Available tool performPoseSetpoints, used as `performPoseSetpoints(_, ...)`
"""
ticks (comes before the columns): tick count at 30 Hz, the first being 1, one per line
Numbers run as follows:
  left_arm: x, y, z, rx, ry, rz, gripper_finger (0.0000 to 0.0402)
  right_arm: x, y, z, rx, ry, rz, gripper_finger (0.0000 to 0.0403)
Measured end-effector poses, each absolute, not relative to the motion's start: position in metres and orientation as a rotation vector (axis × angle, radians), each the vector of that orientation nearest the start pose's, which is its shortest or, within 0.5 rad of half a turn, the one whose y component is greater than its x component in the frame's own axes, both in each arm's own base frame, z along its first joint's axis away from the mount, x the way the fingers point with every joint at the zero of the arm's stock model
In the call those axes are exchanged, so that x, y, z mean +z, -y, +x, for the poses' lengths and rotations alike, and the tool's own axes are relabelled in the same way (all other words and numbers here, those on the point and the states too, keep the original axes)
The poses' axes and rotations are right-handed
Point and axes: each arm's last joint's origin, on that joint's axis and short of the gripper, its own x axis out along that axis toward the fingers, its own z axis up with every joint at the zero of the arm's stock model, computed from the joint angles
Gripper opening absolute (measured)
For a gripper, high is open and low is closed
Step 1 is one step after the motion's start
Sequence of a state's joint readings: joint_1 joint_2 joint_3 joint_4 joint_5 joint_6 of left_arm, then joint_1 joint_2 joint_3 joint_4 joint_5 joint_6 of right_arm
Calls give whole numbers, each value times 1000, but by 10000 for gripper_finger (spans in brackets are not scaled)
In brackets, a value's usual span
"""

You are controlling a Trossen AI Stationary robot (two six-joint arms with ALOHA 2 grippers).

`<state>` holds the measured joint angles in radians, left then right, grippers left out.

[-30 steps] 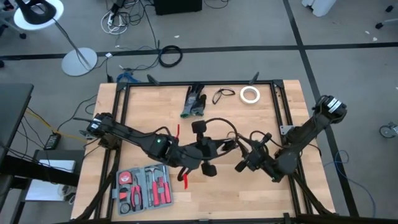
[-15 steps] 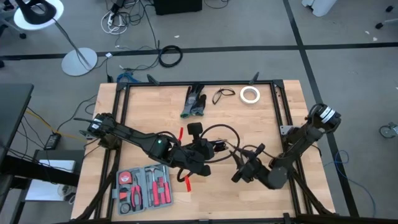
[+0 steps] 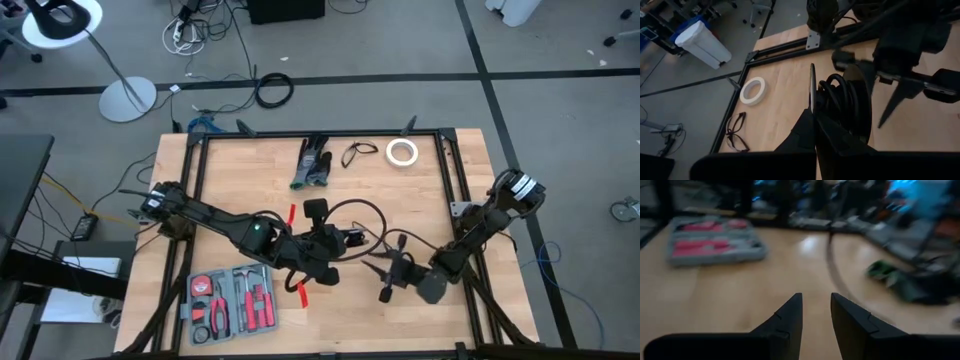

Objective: Coil cords
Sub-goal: Coil the black wire into a spool

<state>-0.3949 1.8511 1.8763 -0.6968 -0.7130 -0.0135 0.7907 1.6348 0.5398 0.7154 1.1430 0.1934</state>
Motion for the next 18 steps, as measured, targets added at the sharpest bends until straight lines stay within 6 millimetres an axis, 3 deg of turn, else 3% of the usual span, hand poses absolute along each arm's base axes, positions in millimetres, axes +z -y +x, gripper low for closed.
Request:
performPoseSetpoints(5,367,140,383,277,-577,334,0,134,-167,221,-244,-309,-65,98)
performPoseSetpoints(10,367,140,383,267,-579,309,0,120,-144,225,-314,-457,-114,98)
performPoseSetpoints(18,367,142,383,272,-566,281,0,124,-132,237,-339,-444,-210,98)
